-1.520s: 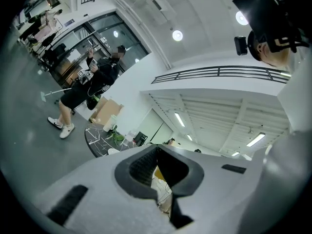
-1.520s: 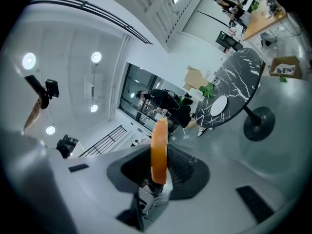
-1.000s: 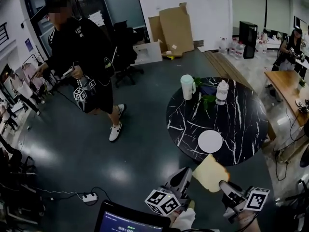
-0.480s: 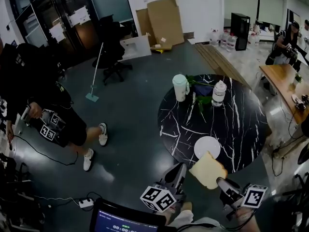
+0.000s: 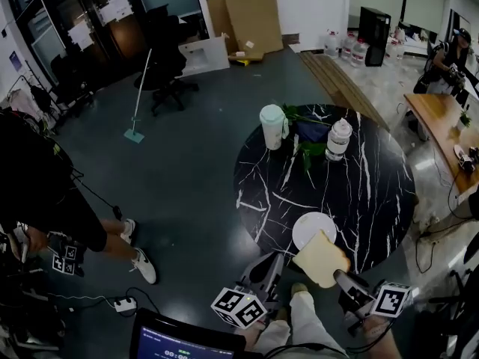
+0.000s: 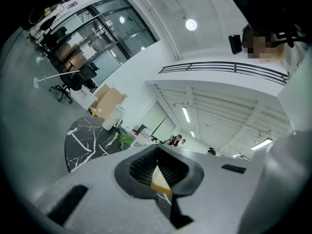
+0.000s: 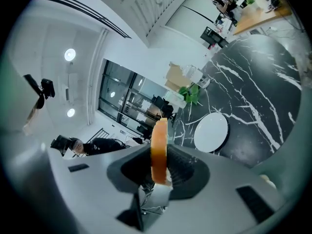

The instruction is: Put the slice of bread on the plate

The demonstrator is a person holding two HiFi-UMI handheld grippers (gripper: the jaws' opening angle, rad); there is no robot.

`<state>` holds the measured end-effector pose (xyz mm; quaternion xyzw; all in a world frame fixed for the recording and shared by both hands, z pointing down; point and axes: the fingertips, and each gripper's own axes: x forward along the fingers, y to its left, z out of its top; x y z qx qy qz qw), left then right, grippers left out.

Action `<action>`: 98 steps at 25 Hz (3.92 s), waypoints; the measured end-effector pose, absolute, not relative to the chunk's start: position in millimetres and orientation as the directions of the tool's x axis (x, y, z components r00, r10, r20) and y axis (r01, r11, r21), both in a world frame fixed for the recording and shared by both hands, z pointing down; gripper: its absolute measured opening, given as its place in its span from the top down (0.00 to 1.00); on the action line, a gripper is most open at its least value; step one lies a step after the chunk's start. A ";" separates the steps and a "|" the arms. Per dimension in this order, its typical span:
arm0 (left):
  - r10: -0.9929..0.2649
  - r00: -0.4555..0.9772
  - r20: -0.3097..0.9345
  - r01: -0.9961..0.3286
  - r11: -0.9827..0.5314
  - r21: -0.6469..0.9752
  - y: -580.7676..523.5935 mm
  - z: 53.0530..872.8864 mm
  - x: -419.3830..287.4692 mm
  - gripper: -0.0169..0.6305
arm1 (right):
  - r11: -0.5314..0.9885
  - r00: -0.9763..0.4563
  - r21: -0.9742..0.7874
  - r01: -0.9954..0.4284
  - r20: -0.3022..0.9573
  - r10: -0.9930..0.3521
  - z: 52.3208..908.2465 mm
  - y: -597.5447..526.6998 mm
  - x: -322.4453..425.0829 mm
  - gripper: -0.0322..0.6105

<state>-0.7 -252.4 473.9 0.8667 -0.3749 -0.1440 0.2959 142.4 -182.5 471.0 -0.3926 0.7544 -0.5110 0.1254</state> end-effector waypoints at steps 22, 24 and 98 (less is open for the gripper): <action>-0.845 0.534 0.027 -0.664 -0.399 0.633 -308.8 536.8 3.7 0.96 | 0.144 -0.781 -0.890 -0.432 0.289 -0.553 558.7 -274.0 160.8 0.81; -0.852 0.523 0.035 -0.672 -0.386 0.633 -311.6 545.8 2.5 0.96 | 0.136 -0.788 -0.895 -0.424 0.290 -0.543 566.7 -277.8 162.4 0.81; -0.761 0.643 -0.080 -0.548 -0.531 0.646 -270.2 483.0 19.6 0.96 | 0.309 -0.613 -0.576 -0.757 0.461 -0.642 512.8 -221.4 168.3 0.82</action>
